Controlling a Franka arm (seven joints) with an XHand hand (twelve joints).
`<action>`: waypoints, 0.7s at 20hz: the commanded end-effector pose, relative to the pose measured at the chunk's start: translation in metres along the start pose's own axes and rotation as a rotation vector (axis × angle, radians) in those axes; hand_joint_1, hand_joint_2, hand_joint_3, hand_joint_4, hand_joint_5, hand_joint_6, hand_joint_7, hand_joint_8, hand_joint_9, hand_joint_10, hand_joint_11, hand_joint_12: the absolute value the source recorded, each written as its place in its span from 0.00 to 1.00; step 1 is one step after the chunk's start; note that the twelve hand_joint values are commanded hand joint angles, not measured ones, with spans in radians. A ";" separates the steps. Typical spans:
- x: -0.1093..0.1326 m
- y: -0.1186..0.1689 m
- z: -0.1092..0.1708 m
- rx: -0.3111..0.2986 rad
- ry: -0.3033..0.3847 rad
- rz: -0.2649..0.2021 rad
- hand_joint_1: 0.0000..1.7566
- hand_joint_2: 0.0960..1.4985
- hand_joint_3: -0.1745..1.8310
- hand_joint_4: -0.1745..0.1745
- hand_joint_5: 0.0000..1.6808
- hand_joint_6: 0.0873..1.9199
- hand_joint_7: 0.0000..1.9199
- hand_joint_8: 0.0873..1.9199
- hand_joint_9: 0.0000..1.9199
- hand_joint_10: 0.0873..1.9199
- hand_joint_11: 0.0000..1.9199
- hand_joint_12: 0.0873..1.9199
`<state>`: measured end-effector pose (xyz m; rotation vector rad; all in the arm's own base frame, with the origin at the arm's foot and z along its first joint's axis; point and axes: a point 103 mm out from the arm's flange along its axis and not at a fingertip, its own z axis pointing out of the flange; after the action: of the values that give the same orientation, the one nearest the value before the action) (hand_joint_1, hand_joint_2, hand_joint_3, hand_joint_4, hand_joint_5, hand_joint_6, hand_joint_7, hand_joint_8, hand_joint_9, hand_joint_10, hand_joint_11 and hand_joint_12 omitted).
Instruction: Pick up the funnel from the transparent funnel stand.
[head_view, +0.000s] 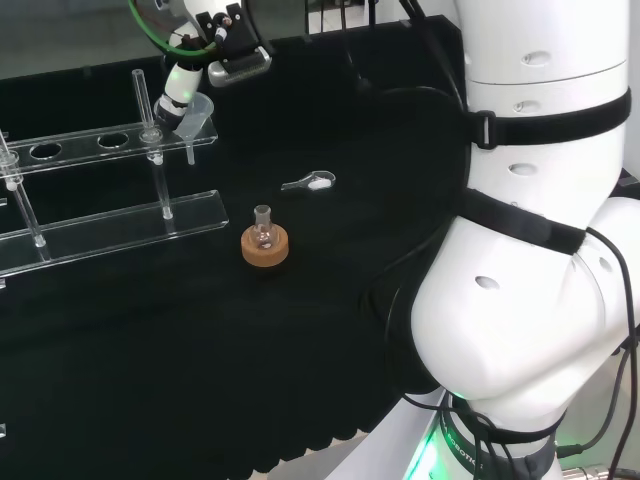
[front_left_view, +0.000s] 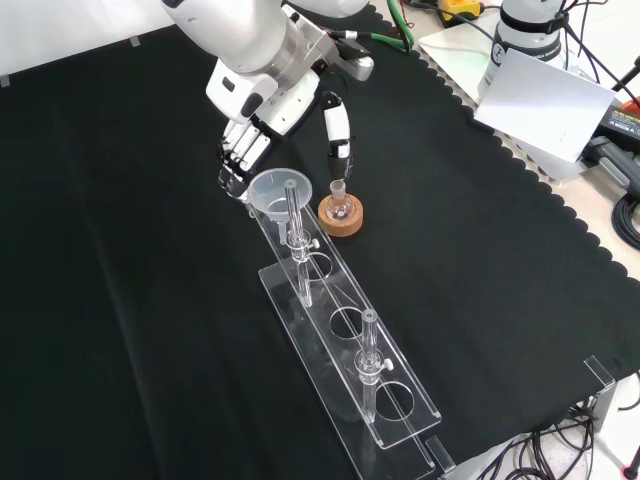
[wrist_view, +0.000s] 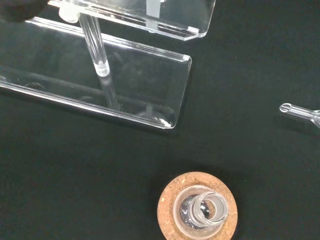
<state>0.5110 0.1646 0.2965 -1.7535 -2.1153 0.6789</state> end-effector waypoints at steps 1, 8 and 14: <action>0.002 0.005 0.004 0.001 -0.006 -0.002 0.36 0.42 0.17 0.32 0.00 0.00 0.00 0.05 0.00 0.44 0.14 0.77; -0.007 0.007 0.011 -0.021 0.011 -0.019 0.36 0.42 0.17 0.31 0.00 0.00 0.00 0.06 0.02 0.46 0.14 0.77; 0.006 0.015 0.015 -0.019 -0.009 -0.020 0.36 0.43 0.17 0.30 0.00 0.00 0.00 0.08 0.02 0.46 0.14 0.77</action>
<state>0.5105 0.1635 0.2806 -1.7363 -2.1466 0.6522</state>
